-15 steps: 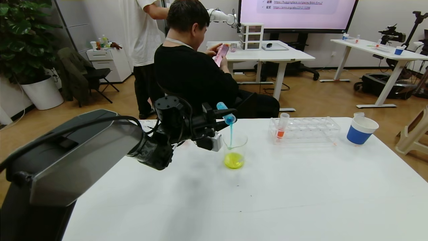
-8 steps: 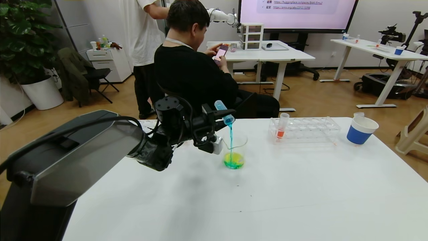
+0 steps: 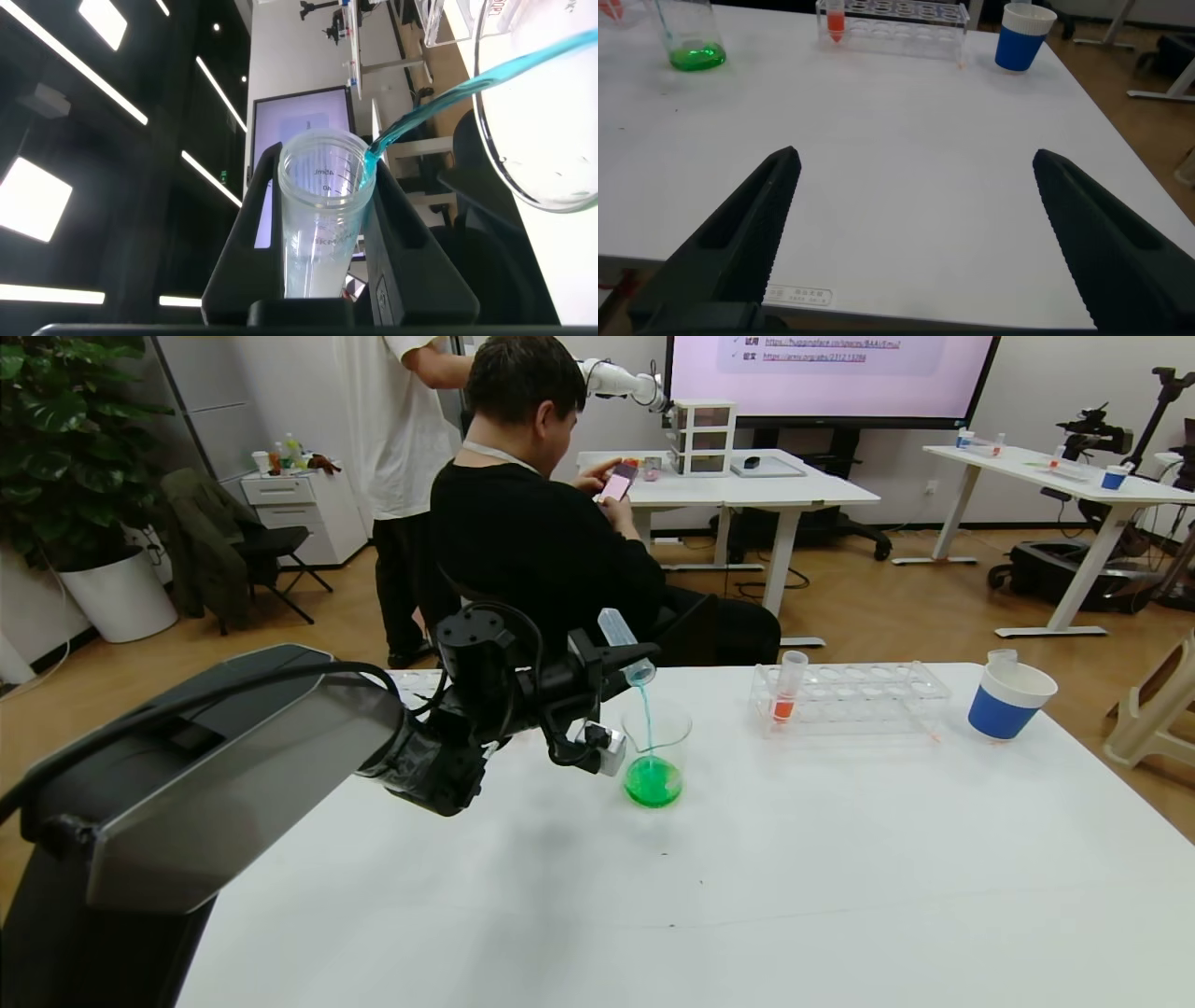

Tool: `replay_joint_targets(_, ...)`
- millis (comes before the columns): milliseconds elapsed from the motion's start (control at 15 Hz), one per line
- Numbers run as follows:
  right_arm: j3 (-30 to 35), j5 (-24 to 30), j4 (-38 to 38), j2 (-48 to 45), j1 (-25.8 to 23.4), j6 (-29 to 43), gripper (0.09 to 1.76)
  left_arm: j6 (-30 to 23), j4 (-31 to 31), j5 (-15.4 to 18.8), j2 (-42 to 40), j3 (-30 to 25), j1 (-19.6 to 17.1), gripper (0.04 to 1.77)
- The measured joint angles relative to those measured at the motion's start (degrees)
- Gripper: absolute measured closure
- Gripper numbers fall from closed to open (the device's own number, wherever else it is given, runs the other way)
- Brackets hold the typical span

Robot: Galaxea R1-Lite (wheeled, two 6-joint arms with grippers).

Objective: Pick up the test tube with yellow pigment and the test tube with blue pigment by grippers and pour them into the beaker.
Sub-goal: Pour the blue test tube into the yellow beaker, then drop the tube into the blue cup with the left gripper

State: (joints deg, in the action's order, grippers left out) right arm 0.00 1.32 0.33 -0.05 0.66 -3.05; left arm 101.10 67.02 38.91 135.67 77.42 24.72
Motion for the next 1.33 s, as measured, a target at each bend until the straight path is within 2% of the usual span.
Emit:
replay_joint_targets(200, 0.0, 0.0, 0.02, 0.0, -0.02, 0.0, 0.11, 5.16, 0.06, -0.79, 0.02, -0.09, 0.07, 1.31)
replay_joint_targets(467, 0.0, -0.02, 0.02, 0.0, -0.02, 0.02, 0.11, 5.44, 0.21, -1.23, -0.09, -2.06, 0.41, 1.31)
replay_joint_targets(667, 0.0, 0.0, 0.02, 0.0, -0.02, 0.0, 0.11, 0.5, 0.37, -1.6, -0.74, -2.34, 0.07, 1.31)
replay_joint_targets(800, 0.0, -0.02, 0.02, 0.0, -0.02, 0.0, 0.11, -6.34, 1.0, -3.91, -2.27, -1.77, -0.02, 1.31)
replay_joint_targets(867, 0.0, 0.0, 0.0, 0.0, -0.02, 0.02, 0.11, -11.79, 2.29, -5.71, -3.25, -1.66, 0.02, 1.31)
replay_joint_targets(933, 0.0, -0.02, 0.0, 0.0, 0.02, 0.0, 0.11, -17.71, 3.93, -8.55, -4.24, -1.63, 0.11, 1.31)
replay_joint_targets(1000, 0.0, 0.0, 0.02, 0.0, 0.02, 0.0, 0.11, -25.1, 6.13, -13.67, -5.29, -1.68, 0.2, 1.31)
replay_joint_targets(1067, 0.0, 0.0, 0.02, 0.0, 0.0, 0.0, 0.11, -32.44, 8.03, -20.46, -6.18, -2.04, 0.55, 1.31)
replay_joint_targets(1200, 0.0, 0.0, 0.0, 0.0, -0.02, 0.0, 0.11, -45.47, 9.81, -37.92, -8.16, -2.58, 2.26, 1.31)
replay_joint_targets(1333, 0.0, 0.0, 0.0, 0.0, -0.02, 0.02, 0.11, -58.05, 7.58, -53.58, -10.48, -2.86, 3.69, 1.31)
